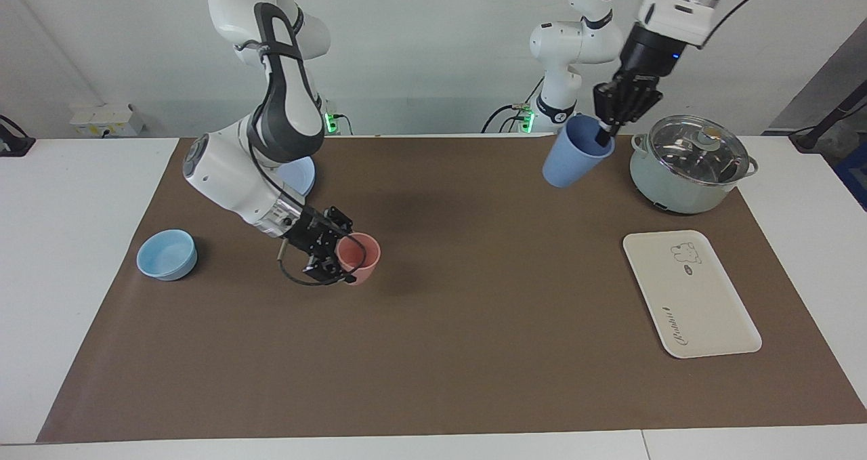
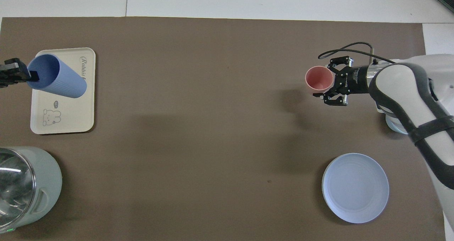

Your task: Place cup on tray

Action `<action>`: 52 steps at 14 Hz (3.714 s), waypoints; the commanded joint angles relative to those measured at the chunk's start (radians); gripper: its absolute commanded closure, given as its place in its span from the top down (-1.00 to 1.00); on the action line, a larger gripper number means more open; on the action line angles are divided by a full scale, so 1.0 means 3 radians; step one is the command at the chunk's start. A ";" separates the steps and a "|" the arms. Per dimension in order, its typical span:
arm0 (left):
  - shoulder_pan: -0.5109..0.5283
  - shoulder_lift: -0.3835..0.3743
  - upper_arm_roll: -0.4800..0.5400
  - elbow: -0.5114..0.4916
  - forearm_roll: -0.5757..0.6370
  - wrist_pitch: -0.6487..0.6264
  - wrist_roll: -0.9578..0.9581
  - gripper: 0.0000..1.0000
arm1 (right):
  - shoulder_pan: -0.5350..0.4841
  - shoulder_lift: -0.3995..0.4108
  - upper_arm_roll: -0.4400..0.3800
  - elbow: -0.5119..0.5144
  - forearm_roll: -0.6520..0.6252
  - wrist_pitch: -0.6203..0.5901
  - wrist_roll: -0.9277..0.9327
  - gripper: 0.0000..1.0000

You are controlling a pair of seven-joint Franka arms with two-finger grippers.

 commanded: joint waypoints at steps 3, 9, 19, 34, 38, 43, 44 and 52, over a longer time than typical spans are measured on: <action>0.0614 0.0684 -0.0054 -0.0132 -0.0463 0.0688 0.1205 -1.00 | -0.0480 0.0097 0.0056 -0.0081 0.0342 -0.0031 -0.0623 -1.00; 0.0809 0.0925 -0.0054 -0.0520 -0.0805 0.1195 0.2039 -1.00 | -0.0655 0.0286 0.0056 -0.0081 0.0895 -0.0317 -0.1233 -1.00; 0.0707 0.0538 -0.0064 -0.0261 -0.0335 0.0696 0.2057 1.00 | -0.0629 0.0143 0.0046 -0.0418 0.1391 0.0086 -0.1294 1.00; -0.0714 -0.0102 -0.0110 0.0011 0.0743 -0.0840 0.0237 1.00 | -0.0537 -0.0434 0.0041 -0.0429 0.0171 0.0076 -0.1305 1.00; -0.0664 -0.0046 -0.0100 0.0643 0.0702 -0.1390 0.0226 1.00 | -0.0512 -0.0567 0.0071 -0.0429 -0.0091 -0.0046 -0.1310 1.00; -0.0521 0.0149 -0.0059 0.1065 0.0708 -0.1665 0.0460 1.00 | -0.0027 -0.0854 0.0082 -0.0398 -0.1371 -0.0429 -0.1492 1.00; -0.0500 0.0093 -0.0059 0.0877 0.0707 -0.1537 0.0532 1.00 | 0.0086 -0.0874 0.0082 -0.0393 -0.1658 -0.0465 -0.1676 1.00; -0.0484 -0.0133 -0.0054 0.0420 0.0728 -0.1366 0.0599 1.00 | 0.0245 -0.1038 0.0082 -0.0021 -0.2555 -0.0935 -0.3527 1.00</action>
